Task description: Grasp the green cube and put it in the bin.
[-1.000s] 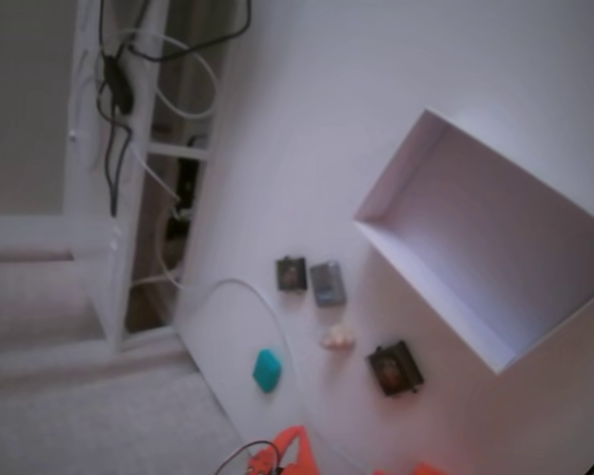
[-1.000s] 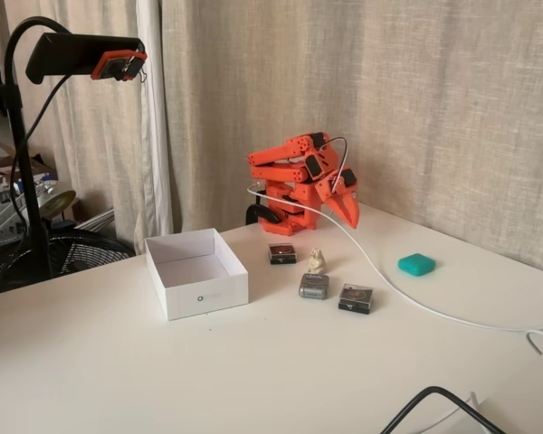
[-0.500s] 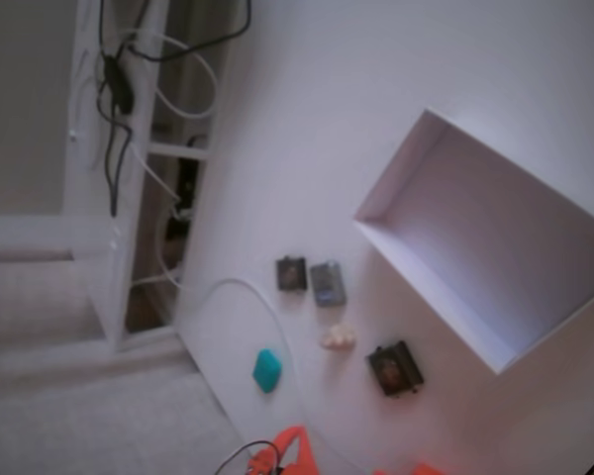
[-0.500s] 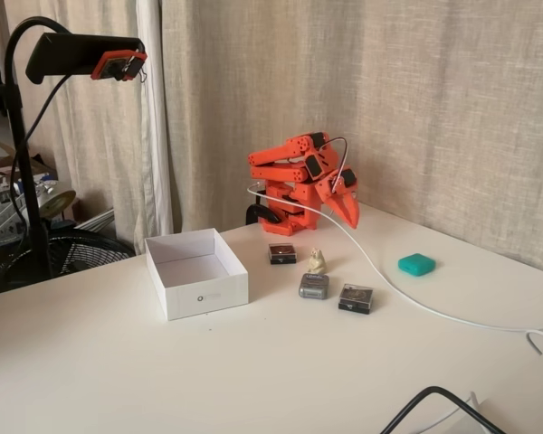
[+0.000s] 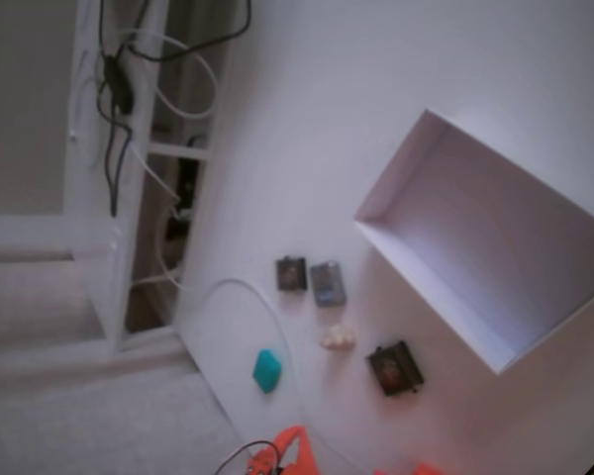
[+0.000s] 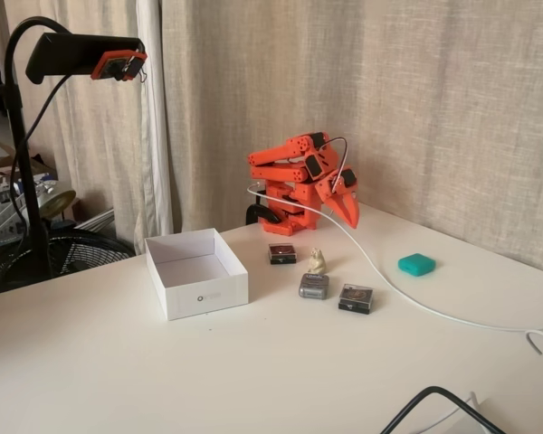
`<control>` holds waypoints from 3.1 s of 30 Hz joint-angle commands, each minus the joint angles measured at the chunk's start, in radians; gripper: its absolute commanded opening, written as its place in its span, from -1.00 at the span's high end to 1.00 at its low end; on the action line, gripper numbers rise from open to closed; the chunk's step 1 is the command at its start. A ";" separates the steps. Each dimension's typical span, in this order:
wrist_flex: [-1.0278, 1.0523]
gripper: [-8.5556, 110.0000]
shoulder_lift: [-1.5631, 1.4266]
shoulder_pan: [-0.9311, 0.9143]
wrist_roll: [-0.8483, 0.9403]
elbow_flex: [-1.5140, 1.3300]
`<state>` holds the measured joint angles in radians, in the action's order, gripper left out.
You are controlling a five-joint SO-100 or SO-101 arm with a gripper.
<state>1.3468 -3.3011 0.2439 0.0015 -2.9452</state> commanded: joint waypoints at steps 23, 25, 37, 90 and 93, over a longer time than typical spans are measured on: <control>-0.012 1.00 -0.009 -0.005 -0.002 0.003; -0.012 1.00 -0.009 -0.005 -0.002 0.003; -0.012 1.00 -0.011 -0.002 0.003 0.005; 0.086 -0.07 1.782 -0.021 -0.124 1.239; 0.064 -0.07 1.847 -0.031 -0.130 1.284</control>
<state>1.4220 -1.4788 0.2270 -0.1212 -1.7150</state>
